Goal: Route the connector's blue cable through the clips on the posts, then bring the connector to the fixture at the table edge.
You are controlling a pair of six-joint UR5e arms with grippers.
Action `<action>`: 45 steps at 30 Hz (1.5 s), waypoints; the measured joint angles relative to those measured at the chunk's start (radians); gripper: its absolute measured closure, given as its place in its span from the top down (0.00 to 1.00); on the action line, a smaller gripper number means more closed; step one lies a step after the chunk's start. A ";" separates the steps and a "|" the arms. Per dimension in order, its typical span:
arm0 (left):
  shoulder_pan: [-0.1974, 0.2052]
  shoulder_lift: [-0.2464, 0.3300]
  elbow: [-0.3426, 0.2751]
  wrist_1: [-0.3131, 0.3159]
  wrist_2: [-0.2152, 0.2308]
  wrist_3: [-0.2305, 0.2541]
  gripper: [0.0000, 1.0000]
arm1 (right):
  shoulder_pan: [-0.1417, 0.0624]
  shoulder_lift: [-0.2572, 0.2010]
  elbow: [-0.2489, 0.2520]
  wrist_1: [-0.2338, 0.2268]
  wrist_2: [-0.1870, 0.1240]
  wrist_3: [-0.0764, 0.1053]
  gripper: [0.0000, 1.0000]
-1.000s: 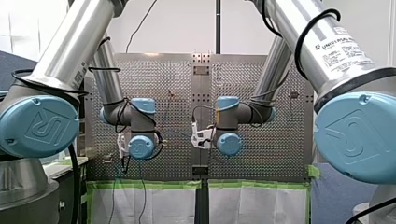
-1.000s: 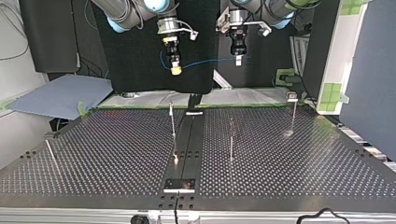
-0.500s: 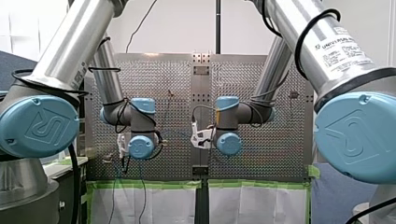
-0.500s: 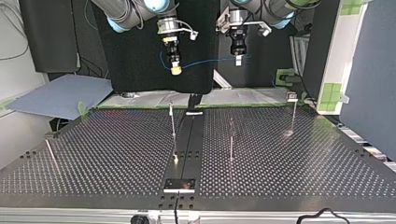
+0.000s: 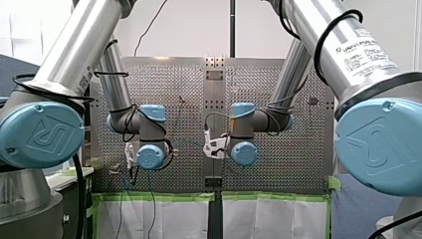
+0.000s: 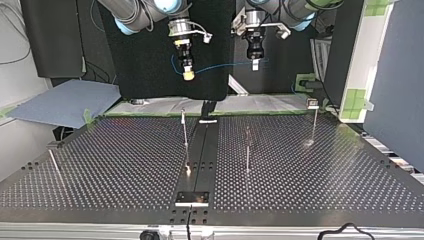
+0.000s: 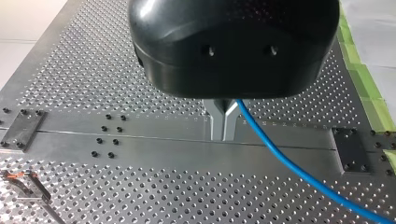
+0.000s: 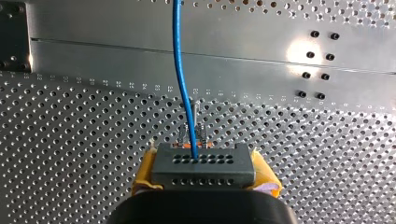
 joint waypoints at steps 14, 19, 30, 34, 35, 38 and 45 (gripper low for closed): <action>0.000 0.000 0.000 0.000 0.000 0.000 0.00 | 0.000 0.000 0.000 0.000 0.000 0.000 0.00; 0.000 0.000 0.000 0.000 0.000 0.000 0.00 | 0.000 0.000 0.000 0.000 0.000 0.000 0.00; 0.001 -0.001 0.002 -0.002 0.002 0.001 0.00 | 0.000 0.001 -0.001 0.000 0.000 0.000 0.00; 0.004 -0.020 0.006 -0.025 0.026 0.004 0.00 | 0.000 0.001 -0.001 0.000 0.000 0.000 0.00; 0.004 -0.024 0.007 -0.030 0.031 0.004 0.00 | 0.000 0.001 -0.001 0.000 0.000 0.000 0.00; 0.004 -0.028 0.007 -0.036 0.039 0.004 0.00 | 0.000 0.001 -0.001 0.000 0.000 0.000 0.00; 0.005 -0.029 0.008 -0.038 0.041 0.005 0.00 | 0.000 0.001 -0.001 0.000 0.000 0.000 0.00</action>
